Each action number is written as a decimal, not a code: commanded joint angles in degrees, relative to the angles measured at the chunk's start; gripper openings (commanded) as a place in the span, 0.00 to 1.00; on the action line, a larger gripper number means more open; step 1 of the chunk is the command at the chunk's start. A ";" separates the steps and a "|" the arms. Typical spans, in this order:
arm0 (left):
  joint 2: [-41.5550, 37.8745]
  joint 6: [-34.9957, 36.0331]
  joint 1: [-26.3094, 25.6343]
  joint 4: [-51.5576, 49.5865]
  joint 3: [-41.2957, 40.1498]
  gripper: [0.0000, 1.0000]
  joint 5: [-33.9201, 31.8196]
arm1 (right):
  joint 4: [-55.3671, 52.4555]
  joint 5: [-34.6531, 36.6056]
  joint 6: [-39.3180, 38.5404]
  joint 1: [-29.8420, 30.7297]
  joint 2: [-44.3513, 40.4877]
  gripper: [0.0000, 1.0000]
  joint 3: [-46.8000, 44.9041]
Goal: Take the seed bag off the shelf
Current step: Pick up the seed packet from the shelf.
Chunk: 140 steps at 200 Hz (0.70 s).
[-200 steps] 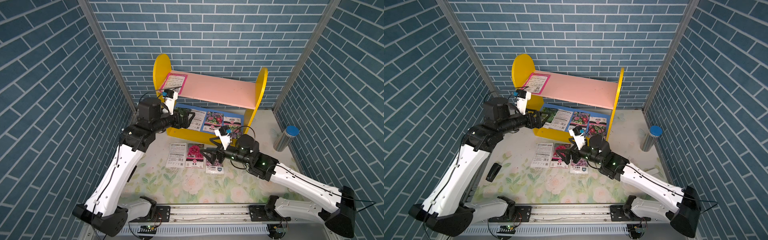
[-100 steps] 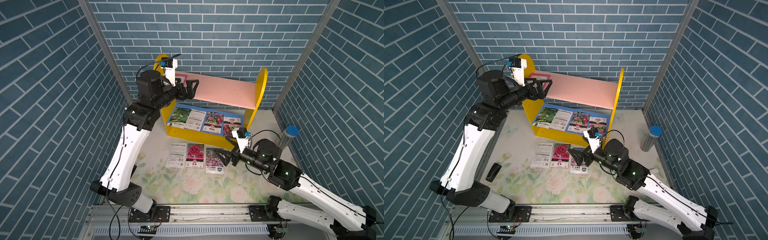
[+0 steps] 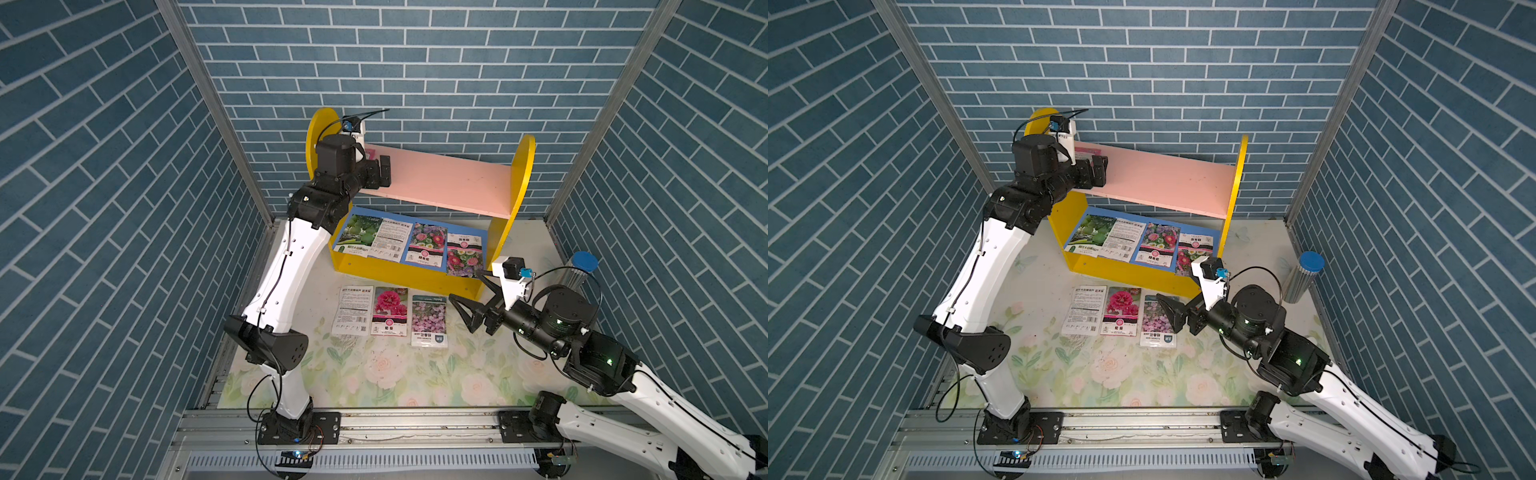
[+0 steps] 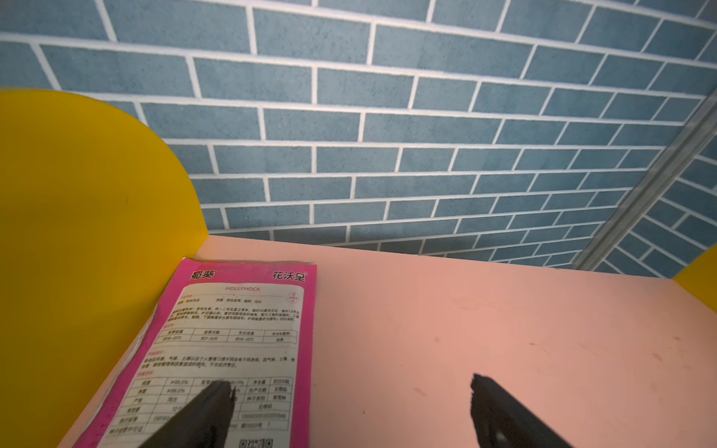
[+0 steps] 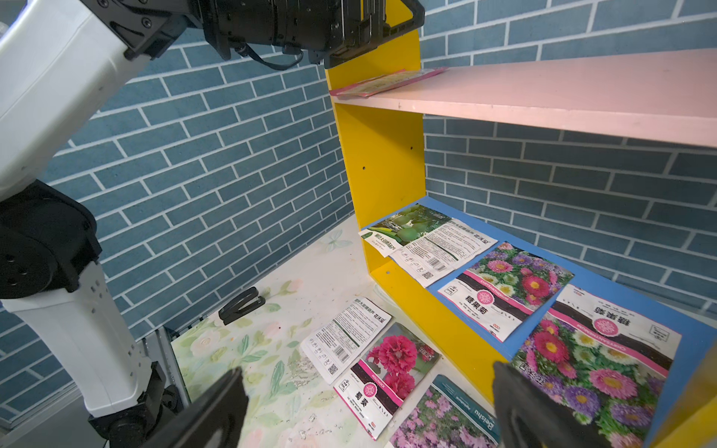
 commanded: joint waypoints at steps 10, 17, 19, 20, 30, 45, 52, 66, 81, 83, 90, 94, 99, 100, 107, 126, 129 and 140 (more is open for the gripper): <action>2.61 1.94 -0.13 -1.00 3.43 1.00 -5.25 | -1.18 1.79 -1.27 0.12 -0.70 1.00 0.62; 3.12 2.10 -0.07 -0.87 3.76 1.00 -6.27 | -1.13 1.75 -1.22 0.12 -0.78 1.00 0.51; 3.24 2.12 -0.14 -0.84 3.81 1.00 -6.54 | -1.08 1.55 -1.18 0.15 -0.79 1.00 0.50; 3.36 2.16 -0.15 -0.79 3.81 1.00 -6.60 | -1.06 1.60 -1.13 0.13 -0.75 1.00 0.46; 3.86 2.59 0.00 -0.44 4.16 1.00 -7.65 | -0.93 1.52 -1.09 0.10 -0.80 1.00 0.16; 5.20 3.17 0.21 -0.74 5.83 1.00 -8.58 | -0.92 1.59 -0.96 0.11 -0.87 1.00 -0.46; 6.19 3.31 0.38 -1.58 7.22 1.00 -8.73 | -0.84 1.64 -0.91 0.17 -0.95 1.00 -0.68; 7.71 3.50 0.82 -3.13 9.25 1.00 -9.16 | -0.55 1.70 -0.76 0.12 -1.00 1.00 -1.29; 8.21 3.79 1.03 -3.20 8.77 1.00 -9.48 | -0.13 1.66 -0.46 0.12 -1.05 1.00 -1.94; 8.20 3.79 1.13 -3.20 8.64 1.00 -9.54 | -0.08 1.77 -0.40 0.13 -1.06 1.00 -2.02; 8.30 3.84 1.15 -3.20 8.34 1.00 -9.54 | 0.02 1.49 -0.30 0.14 -0.97 1.00 -2.16; 8.43 3.94 1.15 -3.12 8.16 1.00 -9.53 | 0.10 1.44 -0.17 0.13 -0.98 1.00 -2.18; 8.45 3.97 1.15 -3.19 8.00 1.00 -9.61 | 0.15 1.39 -0.20 0.15 -0.94 1.00 -2.31; 8.47 3.97 1.11 -3.19 7.98 1.00 -9.67 | 0.17 1.38 -0.16 0.17 -0.96 1.00 -2.40; 8.67 4.01 1.07 -3.27 7.91 1.00 -10.00 | 0.28 1.40 -0.12 0.11 -0.91 1.00 -2.57; 8.84 4.23 1.08 -3.55 7.74 1.00 -11.03 | 0.63 1.61 -0.12 0.14 -0.95 1.00 -2.78; 8.82 4.30 1.13 -3.55 7.70 1.00 -11.16 | 0.68 1.64 -0.12 0.16 -0.89 1.00 -2.83; 8.94 4.49 1.09 -3.61 7.60 1.00 -11.02 | 0.72 1.74 -0.20 0.13 -0.70 1.00 -2.86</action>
